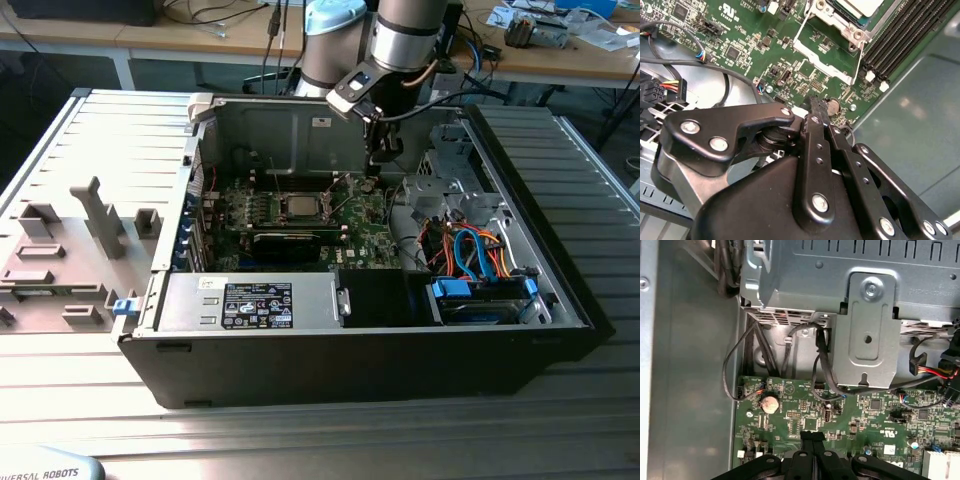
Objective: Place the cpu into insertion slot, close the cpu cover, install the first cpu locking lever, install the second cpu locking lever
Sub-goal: 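Close the cpu cover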
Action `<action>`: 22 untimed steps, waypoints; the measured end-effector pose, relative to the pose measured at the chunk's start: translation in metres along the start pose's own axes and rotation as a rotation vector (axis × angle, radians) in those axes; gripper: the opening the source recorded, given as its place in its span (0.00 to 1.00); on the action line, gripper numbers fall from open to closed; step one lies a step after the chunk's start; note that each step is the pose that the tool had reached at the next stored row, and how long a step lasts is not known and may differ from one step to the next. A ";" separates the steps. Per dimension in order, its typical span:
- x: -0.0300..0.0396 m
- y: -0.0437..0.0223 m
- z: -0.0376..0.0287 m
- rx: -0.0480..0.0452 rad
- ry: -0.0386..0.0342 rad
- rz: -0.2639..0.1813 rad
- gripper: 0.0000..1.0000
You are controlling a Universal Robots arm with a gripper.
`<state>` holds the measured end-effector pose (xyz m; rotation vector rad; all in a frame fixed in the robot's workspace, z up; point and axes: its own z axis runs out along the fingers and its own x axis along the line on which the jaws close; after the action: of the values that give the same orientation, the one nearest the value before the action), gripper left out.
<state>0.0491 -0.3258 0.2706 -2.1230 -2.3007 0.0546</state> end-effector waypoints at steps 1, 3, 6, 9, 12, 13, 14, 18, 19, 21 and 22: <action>-0.0003 0.0001 0.0006 0.0001 -0.0002 0.000 0.11; -0.0004 0.0001 0.0013 0.0000 -0.0001 0.000 0.11; -0.0004 0.0001 0.0024 0.0001 -0.0001 0.000 0.11; -0.0004 0.0001 0.0035 0.0000 -0.0001 0.000 0.11; -0.0004 0.0002 0.0043 0.0000 -0.0002 0.000 0.11; -0.0004 0.0002 0.0045 0.0000 -0.0002 0.000 0.11; -0.0004 0.0002 0.0049 0.0000 -0.0001 0.000 0.11; -0.0003 0.0003 0.0059 0.0000 -0.0001 0.000 0.11; -0.0004 0.0002 0.0063 0.0001 -0.0002 0.000 0.11; -0.0003 0.0003 0.0071 0.0001 -0.0001 0.000 0.11; -0.0003 0.0003 0.0074 0.0000 -0.0001 0.000 0.11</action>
<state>0.0492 -0.3262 0.2632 -2.1228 -2.3010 0.0547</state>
